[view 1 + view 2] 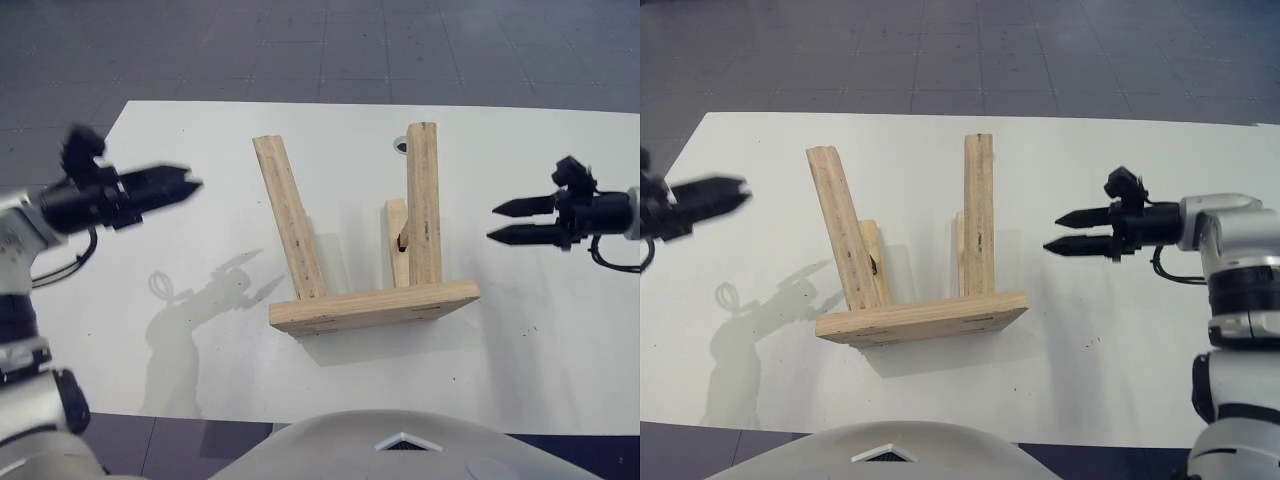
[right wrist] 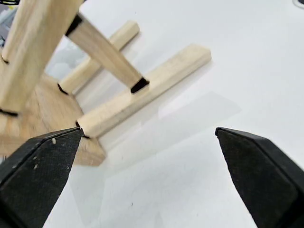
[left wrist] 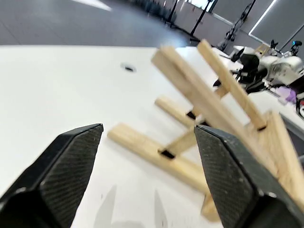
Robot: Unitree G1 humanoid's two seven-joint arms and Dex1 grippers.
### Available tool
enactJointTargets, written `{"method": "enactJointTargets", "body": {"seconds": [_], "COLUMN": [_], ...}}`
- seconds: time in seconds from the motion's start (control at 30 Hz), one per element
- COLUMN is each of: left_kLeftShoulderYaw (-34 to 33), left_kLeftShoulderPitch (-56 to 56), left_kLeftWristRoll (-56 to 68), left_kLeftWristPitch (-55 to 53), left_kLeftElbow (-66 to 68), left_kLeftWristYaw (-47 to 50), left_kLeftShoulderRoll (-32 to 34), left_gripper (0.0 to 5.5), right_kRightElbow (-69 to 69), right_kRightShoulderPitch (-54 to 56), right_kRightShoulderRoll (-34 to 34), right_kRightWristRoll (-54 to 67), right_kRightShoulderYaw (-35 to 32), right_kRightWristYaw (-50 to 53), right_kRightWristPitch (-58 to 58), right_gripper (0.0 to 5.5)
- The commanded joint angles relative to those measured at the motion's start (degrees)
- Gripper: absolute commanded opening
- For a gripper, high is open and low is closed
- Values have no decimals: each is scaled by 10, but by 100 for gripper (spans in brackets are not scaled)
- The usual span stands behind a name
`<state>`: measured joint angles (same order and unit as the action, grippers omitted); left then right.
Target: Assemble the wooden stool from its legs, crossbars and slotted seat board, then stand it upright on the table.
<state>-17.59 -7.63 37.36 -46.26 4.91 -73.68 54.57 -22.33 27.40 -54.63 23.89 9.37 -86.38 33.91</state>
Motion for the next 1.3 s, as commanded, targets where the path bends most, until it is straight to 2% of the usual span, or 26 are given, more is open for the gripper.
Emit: {"method": "enactJointTargets", "body": {"seconds": [0.03, 0.2, 0.43, 0.57, 0.7, 0.77, 0.93, 1.03, 1.17, 1.3], "left_kLeftShoulderYaw": [-19, 25, 121, 150, 135, 143, 201, 222, 217, 224], "left_kLeftShoulderPitch": [246, 288, 211, 219, 238, 224, 177, 179, 196, 165], "left_kLeftWristRoll": [-33, -67, -87, -82, -83, -90, -69, -56, -55, -54], "left_kLeftWristPitch": [59, 111, 129, 130, 144, 152, 116, 98, 102, 100], "left_kLeftElbow": [-205, -280, -316, -334, -315, -306, -361, -391, -394, -373], "left_kLeftWristYaw": [-32, -6, 74, 57, 15, 24, 104, 115, 110, 148], "left_kLeftShoulderRoll": [15, 4, -56, -36, 7, 1, -74, -78, -61, -91], "left_gripper": [355, 355, 355, 355, 355, 355, 355, 355, 355, 355], "right_kRightElbow": [115, 202, 297, 337, 352, 349, 340, 318, 278, 273], "right_kRightShoulderPitch": [-127, -194, -205, -201, -208, -209, -195, -188, -165, -161], "right_kRightShoulderRoll": [-58, -35, 27, 49, 55, 55, 54, 39, 22, 19], "right_kRightWristRoll": [-9, -10, -4, 0, 2, 1, 6, -3, -16, -20], "right_kRightShoulderYaw": [-37, -40, -19, -3, 2, 5, 11, 6, 3, 6], "right_kRightWristYaw": [-24, 4, 59, 77, 89, 93, 93, 81, 58, 48], "right_kRightWristPitch": [-80, -103, -80, -62, -57, -57, -49, -62, -82, -86], "right_gripper": [515, 515, 515, 515, 515, 515, 438, 375, 295, 221]}}
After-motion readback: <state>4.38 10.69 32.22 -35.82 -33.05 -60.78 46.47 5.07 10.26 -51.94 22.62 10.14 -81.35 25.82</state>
